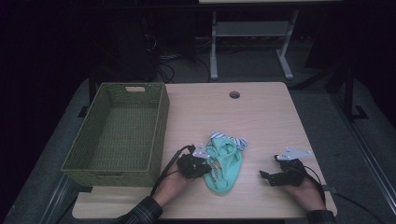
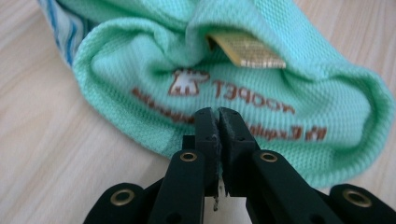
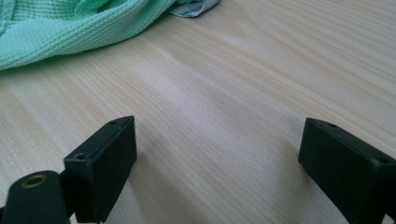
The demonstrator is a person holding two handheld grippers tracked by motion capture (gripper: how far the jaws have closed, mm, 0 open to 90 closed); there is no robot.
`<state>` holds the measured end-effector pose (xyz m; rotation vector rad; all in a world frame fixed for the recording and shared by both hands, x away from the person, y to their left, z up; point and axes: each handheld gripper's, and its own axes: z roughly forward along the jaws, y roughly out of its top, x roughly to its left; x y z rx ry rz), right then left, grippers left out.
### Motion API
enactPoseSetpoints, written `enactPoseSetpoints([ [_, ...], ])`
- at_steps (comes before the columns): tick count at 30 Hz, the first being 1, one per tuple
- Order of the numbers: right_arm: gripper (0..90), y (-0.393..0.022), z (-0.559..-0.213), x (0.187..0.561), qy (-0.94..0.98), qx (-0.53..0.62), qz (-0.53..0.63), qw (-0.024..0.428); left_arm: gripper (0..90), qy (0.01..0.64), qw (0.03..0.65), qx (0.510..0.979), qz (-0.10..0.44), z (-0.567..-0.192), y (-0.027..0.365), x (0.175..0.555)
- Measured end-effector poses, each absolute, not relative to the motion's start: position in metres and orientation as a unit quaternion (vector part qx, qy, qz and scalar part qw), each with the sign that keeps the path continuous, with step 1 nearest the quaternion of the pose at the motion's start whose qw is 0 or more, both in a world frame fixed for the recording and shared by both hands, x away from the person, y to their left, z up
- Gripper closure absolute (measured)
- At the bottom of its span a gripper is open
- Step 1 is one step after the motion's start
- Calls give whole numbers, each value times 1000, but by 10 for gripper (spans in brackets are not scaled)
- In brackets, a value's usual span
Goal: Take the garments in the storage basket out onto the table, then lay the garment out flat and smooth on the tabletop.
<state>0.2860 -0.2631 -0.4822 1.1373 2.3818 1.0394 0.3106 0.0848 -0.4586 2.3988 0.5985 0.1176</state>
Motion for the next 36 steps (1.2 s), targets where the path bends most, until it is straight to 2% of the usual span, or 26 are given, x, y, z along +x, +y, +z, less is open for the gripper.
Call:
enactPoseSetpoints([
  [4,111,-263,-482,286,830,397,362,152,860,237,324,915,42,-458,89,310],
  [12,220,-262,-467,294,820,405,379,140,861,248,324,913,34,-458,95,309],
  [16,301,-258,-452,307,812,394,407,137,861,253,325,911,32,-458,94,309],
  [20,346,-247,-436,322,806,382,433,129,862,256,327,910,27,-458,95,310],
  [36,459,-205,-417,378,818,342,449,111,864,253,321,912,26,-458,95,311],
])
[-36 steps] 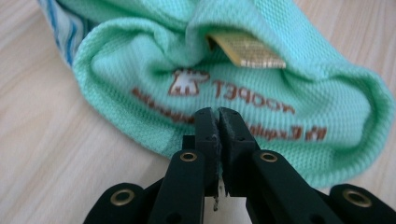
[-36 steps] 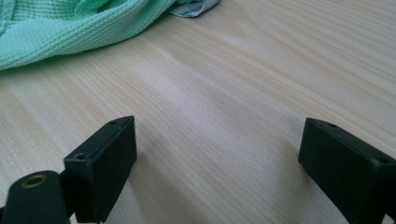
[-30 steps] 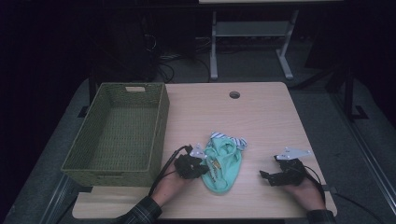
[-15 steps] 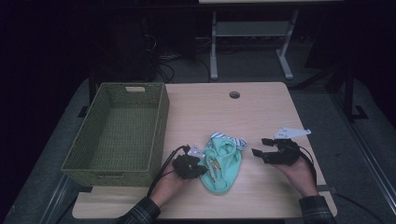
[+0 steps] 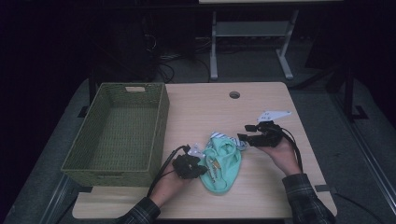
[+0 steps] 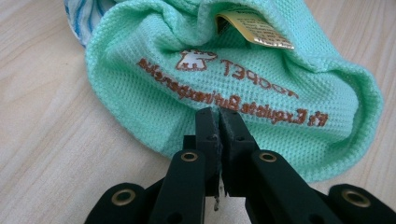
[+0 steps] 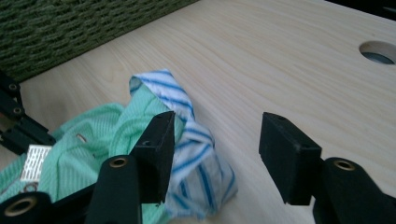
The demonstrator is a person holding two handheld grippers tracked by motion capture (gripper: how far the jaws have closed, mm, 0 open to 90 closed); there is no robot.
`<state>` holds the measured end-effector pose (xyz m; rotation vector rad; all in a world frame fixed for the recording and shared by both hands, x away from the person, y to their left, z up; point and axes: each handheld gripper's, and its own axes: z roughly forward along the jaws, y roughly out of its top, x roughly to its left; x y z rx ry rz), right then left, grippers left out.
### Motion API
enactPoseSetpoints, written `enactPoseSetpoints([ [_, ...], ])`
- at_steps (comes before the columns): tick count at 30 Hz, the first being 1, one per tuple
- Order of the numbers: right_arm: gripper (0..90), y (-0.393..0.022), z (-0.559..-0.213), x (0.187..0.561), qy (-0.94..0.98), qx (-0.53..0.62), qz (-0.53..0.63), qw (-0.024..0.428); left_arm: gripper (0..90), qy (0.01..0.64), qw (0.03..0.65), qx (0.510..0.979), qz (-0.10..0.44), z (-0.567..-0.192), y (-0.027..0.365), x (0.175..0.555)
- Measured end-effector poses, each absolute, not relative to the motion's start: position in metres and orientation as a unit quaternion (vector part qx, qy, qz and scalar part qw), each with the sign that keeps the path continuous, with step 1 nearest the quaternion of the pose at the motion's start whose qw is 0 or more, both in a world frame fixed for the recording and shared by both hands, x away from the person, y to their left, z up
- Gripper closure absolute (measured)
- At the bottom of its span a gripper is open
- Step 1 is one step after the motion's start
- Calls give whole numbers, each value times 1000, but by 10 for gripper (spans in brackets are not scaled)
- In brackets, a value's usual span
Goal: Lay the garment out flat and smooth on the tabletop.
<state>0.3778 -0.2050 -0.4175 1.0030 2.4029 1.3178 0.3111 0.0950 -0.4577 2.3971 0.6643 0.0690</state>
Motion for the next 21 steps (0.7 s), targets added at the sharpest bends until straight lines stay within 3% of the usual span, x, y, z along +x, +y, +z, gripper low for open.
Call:
enactPoseSetpoints([
  [21,538,-185,-454,394,849,320,417,58,865,260,327,908,17,-459,96,312],
])
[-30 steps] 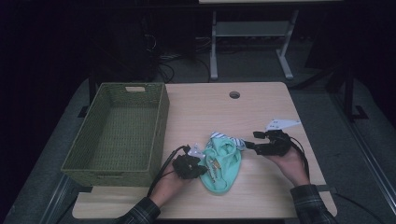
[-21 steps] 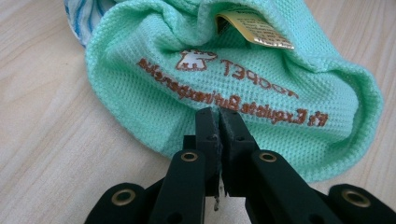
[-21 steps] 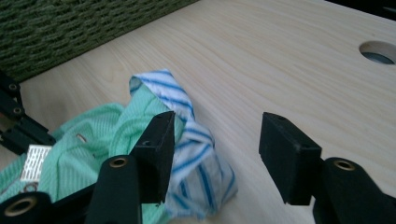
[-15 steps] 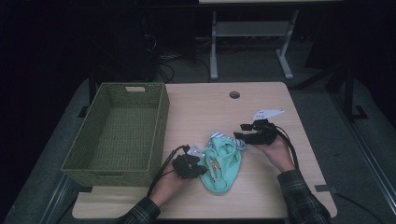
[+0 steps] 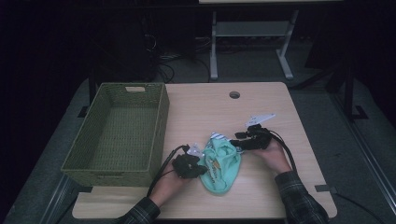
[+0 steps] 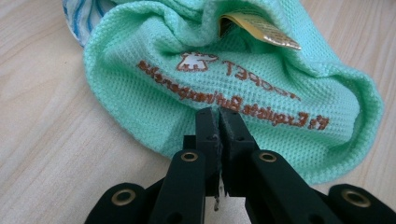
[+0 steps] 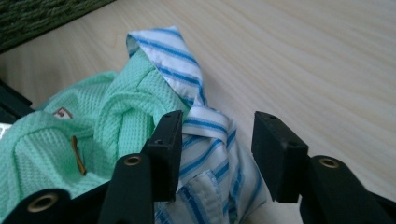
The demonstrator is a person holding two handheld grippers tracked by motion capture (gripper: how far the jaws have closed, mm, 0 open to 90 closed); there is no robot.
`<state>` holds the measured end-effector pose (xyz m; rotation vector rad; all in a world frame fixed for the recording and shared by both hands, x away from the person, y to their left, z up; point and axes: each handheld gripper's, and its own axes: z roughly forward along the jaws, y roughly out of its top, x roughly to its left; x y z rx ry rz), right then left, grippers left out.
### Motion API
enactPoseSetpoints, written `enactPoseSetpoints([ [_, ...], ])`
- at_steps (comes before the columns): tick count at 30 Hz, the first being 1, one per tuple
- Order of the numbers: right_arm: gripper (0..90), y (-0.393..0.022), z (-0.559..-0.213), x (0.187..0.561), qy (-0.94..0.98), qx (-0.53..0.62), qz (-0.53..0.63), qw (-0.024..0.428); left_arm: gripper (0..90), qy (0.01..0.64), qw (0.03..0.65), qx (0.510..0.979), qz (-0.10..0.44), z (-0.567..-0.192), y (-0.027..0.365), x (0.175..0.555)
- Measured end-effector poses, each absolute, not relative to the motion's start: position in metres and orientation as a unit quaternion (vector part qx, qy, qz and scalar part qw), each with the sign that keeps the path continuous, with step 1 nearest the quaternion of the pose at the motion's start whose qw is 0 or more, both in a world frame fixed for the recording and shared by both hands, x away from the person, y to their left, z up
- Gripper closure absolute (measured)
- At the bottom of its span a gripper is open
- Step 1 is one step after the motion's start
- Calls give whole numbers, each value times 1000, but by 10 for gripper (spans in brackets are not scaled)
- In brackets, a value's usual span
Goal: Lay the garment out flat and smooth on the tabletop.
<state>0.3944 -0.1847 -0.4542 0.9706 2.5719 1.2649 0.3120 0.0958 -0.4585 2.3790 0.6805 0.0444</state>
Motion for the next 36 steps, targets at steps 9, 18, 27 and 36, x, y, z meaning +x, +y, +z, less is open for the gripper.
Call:
enactPoseSetpoints([
  [9,594,-177,-464,393,866,303,393,60,865,258,328,909,17,-459,96,313],
  [18,829,-175,-468,387,871,297,383,78,866,259,328,908,16,-459,96,313],
  [27,854,-186,-452,385,854,315,401,102,867,257,325,910,16,-458,96,313],
  [36,854,-214,-440,381,834,353,403,132,867,262,327,908,16,-458,95,313],
])
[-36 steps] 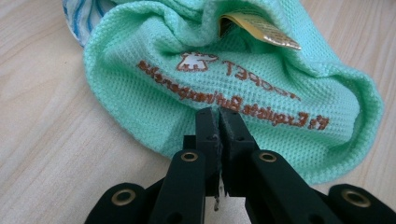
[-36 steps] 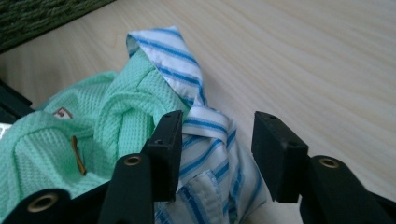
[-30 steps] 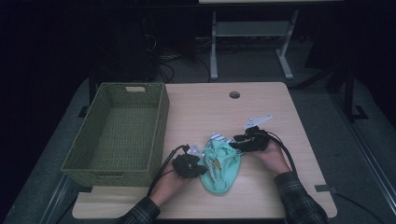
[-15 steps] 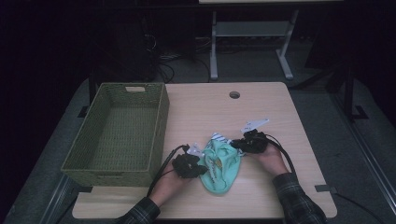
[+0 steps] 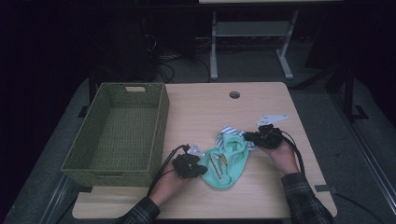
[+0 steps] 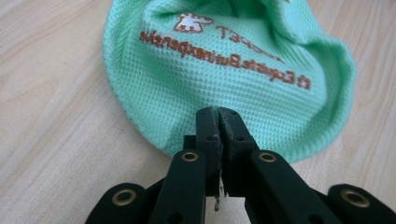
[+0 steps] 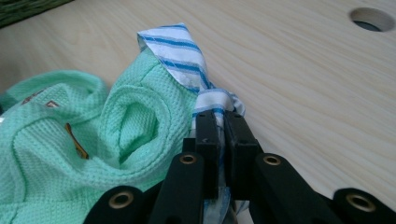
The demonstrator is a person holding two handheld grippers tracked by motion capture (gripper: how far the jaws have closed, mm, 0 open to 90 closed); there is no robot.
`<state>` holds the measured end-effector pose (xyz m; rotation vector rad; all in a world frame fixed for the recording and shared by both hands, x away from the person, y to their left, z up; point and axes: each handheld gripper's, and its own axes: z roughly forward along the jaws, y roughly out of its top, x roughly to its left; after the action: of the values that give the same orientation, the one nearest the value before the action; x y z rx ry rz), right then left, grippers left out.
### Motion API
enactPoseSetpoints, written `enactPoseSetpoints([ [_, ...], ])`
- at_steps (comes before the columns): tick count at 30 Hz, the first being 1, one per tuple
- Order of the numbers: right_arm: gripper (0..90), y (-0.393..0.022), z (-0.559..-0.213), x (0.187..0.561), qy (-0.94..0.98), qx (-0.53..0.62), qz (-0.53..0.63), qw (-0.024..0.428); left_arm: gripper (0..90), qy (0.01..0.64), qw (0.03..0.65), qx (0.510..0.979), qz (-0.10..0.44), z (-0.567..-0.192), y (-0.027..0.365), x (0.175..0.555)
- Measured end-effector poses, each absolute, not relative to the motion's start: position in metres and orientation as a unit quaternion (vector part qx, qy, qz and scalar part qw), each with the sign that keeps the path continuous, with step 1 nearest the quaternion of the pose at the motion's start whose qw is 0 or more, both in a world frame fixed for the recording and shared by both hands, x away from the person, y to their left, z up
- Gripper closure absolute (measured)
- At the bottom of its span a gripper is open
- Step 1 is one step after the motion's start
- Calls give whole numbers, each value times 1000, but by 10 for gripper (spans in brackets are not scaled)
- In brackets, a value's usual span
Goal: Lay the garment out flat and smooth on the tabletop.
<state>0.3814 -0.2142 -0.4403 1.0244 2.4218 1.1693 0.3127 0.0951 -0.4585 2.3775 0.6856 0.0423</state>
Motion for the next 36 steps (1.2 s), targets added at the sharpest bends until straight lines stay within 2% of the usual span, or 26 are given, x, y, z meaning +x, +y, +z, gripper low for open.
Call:
enactPoseSetpoints([
  [8,854,-243,-443,382,813,397,399,147,867,264,329,906,17,-459,95,312],
  [20,853,-261,-454,386,804,438,369,158,867,265,329,906,16,-459,94,312],
  [27,716,-257,-441,383,799,421,400,153,865,264,329,907,17,-459,95,312],
  [36,679,-233,-418,388,804,386,427,149,865,263,327,908,16,-458,95,312],
])
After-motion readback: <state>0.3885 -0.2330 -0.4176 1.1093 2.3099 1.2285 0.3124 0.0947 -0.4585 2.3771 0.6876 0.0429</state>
